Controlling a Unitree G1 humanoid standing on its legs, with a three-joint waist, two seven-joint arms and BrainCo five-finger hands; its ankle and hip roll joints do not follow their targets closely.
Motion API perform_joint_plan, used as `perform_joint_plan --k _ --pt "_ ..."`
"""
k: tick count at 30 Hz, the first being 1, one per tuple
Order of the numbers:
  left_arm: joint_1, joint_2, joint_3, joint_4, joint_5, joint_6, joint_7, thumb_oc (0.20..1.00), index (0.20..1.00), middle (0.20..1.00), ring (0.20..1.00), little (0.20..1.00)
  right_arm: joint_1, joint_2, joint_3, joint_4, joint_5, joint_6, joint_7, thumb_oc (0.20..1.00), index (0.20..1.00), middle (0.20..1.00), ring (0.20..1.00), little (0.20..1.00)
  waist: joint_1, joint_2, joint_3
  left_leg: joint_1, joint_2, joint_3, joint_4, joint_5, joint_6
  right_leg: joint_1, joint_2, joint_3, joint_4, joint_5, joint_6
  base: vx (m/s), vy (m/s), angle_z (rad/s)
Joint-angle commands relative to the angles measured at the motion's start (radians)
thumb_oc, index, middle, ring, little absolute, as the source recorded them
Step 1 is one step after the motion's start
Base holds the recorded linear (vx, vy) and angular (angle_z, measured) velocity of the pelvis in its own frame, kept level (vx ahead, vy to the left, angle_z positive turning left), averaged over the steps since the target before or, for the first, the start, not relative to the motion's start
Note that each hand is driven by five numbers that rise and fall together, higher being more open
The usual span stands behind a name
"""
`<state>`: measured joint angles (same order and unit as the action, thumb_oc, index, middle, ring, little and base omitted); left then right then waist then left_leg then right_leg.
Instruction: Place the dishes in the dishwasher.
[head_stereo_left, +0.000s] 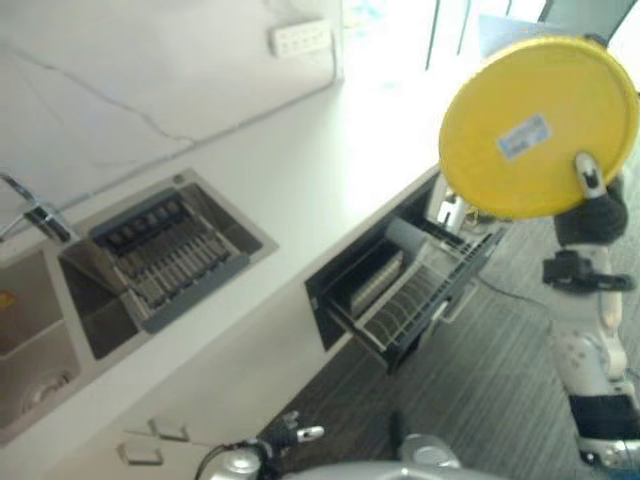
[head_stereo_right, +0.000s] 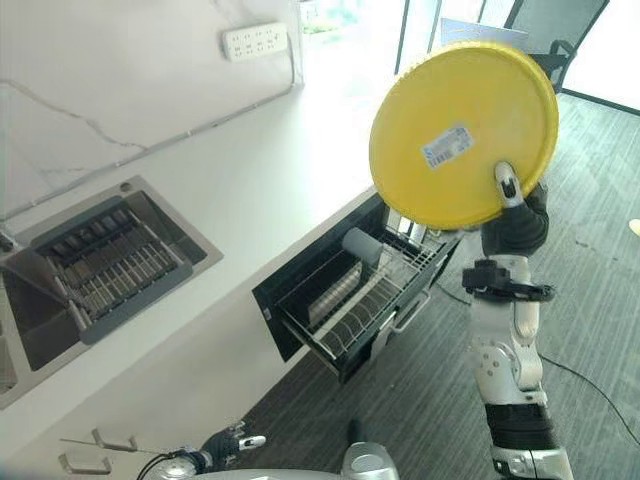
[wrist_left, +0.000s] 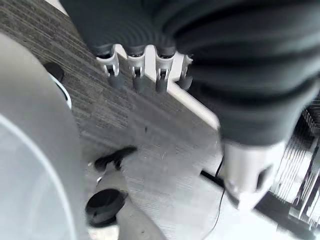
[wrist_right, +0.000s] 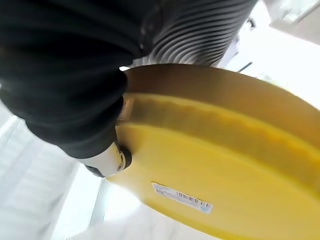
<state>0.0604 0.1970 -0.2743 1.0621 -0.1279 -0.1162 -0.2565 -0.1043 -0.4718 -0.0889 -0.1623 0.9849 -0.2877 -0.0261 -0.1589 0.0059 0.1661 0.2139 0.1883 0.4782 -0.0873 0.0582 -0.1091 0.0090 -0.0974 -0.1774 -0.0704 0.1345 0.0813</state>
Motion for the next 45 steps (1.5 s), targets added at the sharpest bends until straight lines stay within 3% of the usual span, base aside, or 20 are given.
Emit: perform_joint_plan --k 1,6,12,24,38,42,45 --pt "-0.004 0.031 -0.019 0.021 0.039 -0.03 0.005 1.0 1.0 1.0 1.0 1.0 -0.109 0.017 -0.056 -0.025 0.014 -0.024 0.06 0.2 0.2 0.2 0.2 0.2 0.014 -0.034 0.033 -0.028 0.011 -0.044 0.086 -0.099 0.041 0.081 -0.095 -0.034 0.137 -0.178 0.068 -0.01 -0.025 -0.06" --pt "0.003 0.035 -0.023 -0.004 0.043 -0.007 0.015 1.0 1.0 1.0 1.0 1.0 -0.076 0.037 -0.04 0.057 0.03 -0.007 0.062 0.2 0.2 0.2 0.2 0.2 0.019 -0.029 0.045 -0.038 0.007 -0.053 0.094 -0.102 0.043 0.075 -0.099 -0.044 0.146 -0.181 0.065 0.0 -0.01 -0.01" --pt "0.0 0.048 -0.03 -0.026 0.046 0.029 0.003 1.0 1.0 1.0 1.0 1.0 -0.095 0.063 0.01 0.144 0.007 -0.035 0.035 0.2 0.2 0.2 0.2 0.2 0.044 -0.012 0.073 -0.067 0.0 -0.081 0.097 -0.095 0.041 0.055 -0.112 -0.064 0.137 -0.168 0.067 -0.02 -0.026 0.06" --pt "-0.039 0.066 -0.076 -0.073 0.044 0.036 -0.007 1.0 1.0 1.0 1.0 1.0 -0.202 0.067 0.037 0.321 -0.056 0.028 -0.053 0.2 0.2 0.2 0.2 0.2 0.075 0.039 0.136 -0.121 -0.014 -0.155 0.098 -0.075 0.033 0.008 -0.127 -0.071 0.172 -0.177 0.06 0.01 0.024 0.14" --pt "-0.05 0.064 -0.075 -0.103 -0.015 0.003 -0.018 1.0 1.0 1.0 1.0 1.0 -0.241 0.066 0.052 0.441 -0.115 -0.004 -0.089 0.2 0.2 0.2 0.2 0.2 0.086 0.097 0.205 -0.167 -0.039 -0.194 0.106 -0.064 0.035 -0.043 -0.149 -0.068 0.217 -0.184 0.048 -0.01 0.037 0.06" --pt "-0.059 0.062 -0.085 -0.117 -0.031 0.008 -0.019 1.0 1.0 1.0 1.0 1.0 -0.252 0.065 0.065 0.468 -0.178 0.004 -0.105 0.2 0.2 0.2 0.2 0.2 0.084 0.109 0.222 -0.177 -0.043 -0.195 0.11 -0.064 0.035 -0.058 -0.156 -0.065 0.226 -0.185 0.049 -0.02 0.029 0.0" --pt "-0.066 0.067 -0.084 -0.123 -0.041 0.013 -0.026 1.0 1.0 1.0 1.0 1.0 -0.28 0.034 0.082 0.513 -0.367 0.044 -0.154 0.2 0.2 0.2 0.2 0.2 0.087 0.114 0.24 -0.18 -0.047 -0.199 0.113 -0.066 0.036 -0.063 -0.16 -0.064 0.237 -0.189 0.049 -0.01 0.007 0.01"
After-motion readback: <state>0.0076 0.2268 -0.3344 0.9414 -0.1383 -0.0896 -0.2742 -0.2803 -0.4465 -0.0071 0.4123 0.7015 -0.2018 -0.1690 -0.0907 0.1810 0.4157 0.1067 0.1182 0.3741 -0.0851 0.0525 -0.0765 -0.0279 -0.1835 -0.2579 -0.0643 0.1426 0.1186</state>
